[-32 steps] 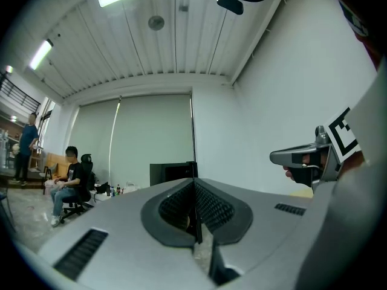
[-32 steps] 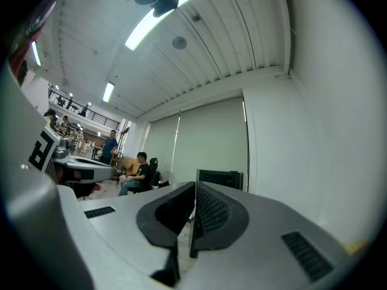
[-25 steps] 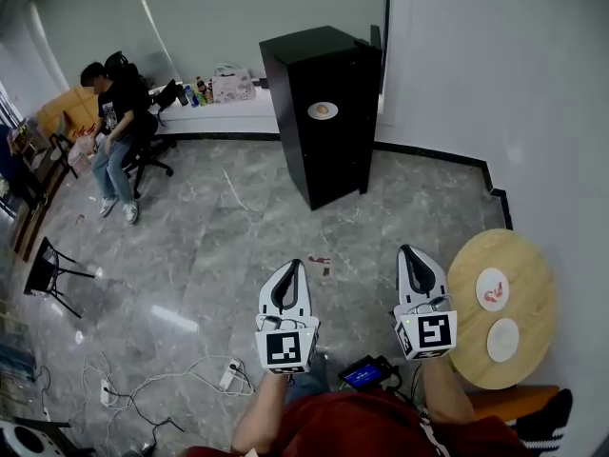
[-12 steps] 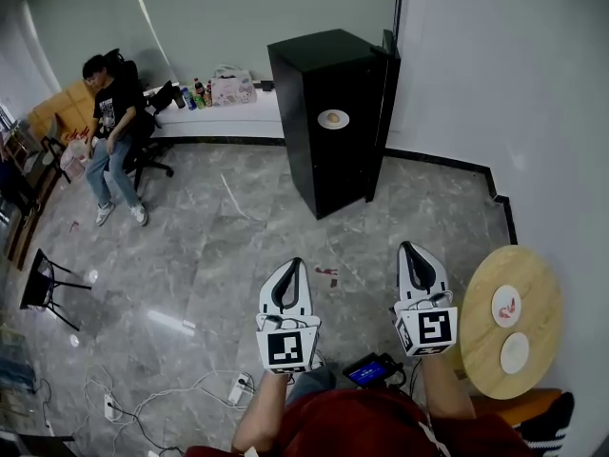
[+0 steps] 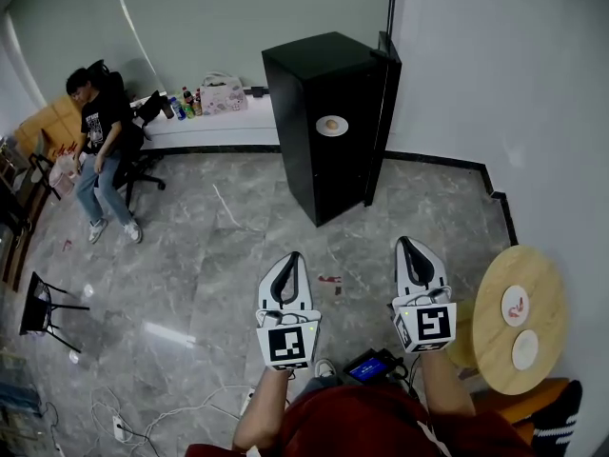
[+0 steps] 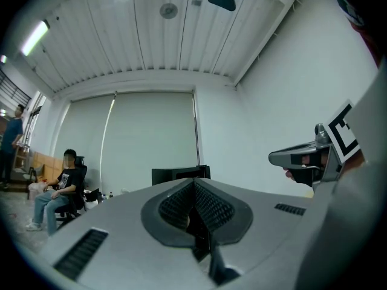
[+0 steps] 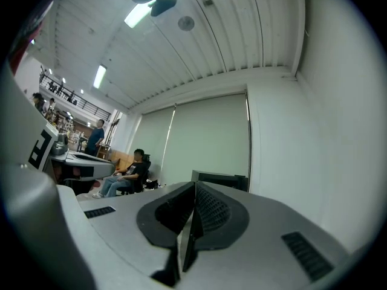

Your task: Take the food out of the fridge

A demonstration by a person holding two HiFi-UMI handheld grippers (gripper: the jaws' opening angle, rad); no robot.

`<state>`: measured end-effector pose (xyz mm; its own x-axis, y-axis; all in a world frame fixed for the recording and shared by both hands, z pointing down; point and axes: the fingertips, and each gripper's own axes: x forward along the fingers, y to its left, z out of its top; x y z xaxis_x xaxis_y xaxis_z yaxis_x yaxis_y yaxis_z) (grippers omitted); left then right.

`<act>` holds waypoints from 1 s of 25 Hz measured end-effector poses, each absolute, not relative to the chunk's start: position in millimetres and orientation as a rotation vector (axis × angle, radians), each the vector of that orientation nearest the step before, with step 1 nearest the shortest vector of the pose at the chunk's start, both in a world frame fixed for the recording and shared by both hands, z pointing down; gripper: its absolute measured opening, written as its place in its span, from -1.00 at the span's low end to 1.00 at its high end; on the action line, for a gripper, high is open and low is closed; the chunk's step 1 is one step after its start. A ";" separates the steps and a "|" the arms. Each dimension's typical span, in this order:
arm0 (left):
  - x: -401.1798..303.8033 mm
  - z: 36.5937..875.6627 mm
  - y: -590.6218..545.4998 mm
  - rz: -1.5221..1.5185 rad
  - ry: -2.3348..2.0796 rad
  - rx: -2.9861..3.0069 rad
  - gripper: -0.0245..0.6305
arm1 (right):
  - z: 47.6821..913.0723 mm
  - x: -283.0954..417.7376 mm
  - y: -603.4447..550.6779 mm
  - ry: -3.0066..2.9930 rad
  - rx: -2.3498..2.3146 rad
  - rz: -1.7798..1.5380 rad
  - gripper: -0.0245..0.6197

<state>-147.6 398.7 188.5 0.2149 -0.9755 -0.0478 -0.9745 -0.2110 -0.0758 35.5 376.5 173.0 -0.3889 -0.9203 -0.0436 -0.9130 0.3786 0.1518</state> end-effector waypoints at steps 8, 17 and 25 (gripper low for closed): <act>-149.0 191.1 365.9 0.025 1.903 -2.396 -0.89 | 182.4 35.2 351.9 -2.539 1.724 -0.214 -0.85; -134.2 202.8 317.8 -0.038 1.934 -2.391 -0.89 | 191.8 48.6 298.3 -2.568 1.701 -0.189 -0.85; -101.0 205.6 262.1 -0.053 1.930 -2.392 -0.89 | 199.0 80.8 242.9 -2.566 1.694 -0.172 -0.85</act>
